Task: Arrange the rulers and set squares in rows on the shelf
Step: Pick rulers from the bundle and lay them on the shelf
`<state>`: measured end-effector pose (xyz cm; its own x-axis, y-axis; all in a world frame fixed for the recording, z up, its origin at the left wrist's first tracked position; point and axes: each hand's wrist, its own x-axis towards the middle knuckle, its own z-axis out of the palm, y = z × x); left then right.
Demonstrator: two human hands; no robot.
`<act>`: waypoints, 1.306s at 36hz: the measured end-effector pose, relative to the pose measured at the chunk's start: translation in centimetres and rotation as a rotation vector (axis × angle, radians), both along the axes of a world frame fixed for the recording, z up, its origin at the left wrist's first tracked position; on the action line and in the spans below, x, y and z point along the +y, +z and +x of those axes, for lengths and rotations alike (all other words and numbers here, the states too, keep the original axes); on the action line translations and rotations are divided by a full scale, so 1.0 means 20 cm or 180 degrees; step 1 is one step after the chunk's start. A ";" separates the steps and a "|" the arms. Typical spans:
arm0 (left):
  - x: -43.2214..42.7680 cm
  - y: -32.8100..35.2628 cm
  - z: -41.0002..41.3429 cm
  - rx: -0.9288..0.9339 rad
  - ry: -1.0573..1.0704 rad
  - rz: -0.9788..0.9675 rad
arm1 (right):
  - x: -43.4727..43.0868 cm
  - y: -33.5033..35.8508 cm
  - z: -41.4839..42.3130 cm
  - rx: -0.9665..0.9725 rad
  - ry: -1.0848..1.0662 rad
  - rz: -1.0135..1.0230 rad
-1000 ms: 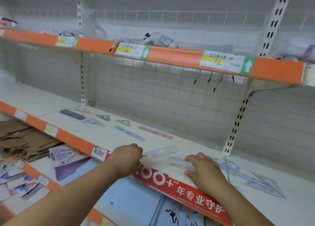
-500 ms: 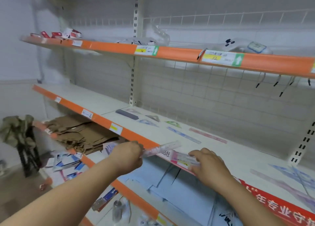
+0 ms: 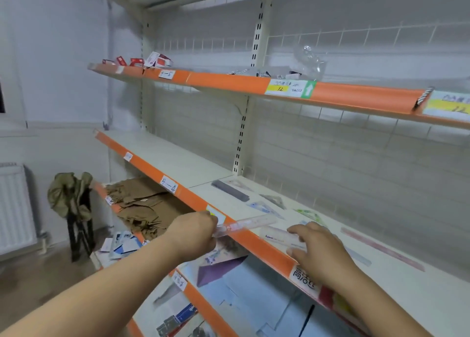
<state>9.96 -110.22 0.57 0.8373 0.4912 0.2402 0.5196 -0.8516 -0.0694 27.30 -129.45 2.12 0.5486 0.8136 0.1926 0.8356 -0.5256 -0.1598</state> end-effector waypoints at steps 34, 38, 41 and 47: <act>1.33 -0.02 0.69 0.0591 -0.1602 -0.0207 | 1.01 -0.12 0.24 0.0237 -0.1166 0.0072; 1.37 -0.07 0.76 0.0804 -0.1855 -0.0294 | 0.97 -0.15 0.22 0.0459 -0.1485 -0.0133; 1.37 -0.10 0.80 0.0961 -0.2027 -0.0425 | 0.91 -0.18 0.23 0.0668 -0.1704 -0.0355; 1.36 -0.15 0.86 0.1131 -0.2153 -0.0619 | 0.78 -0.21 0.26 0.1069 -0.1996 -0.0466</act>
<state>27.06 -83.00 -2.52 0.9798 -0.1466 -0.1358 -0.1412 -0.9888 0.0485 32.53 -113.87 -2.07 0.9307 0.3312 -0.1551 0.2883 -0.9254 -0.2461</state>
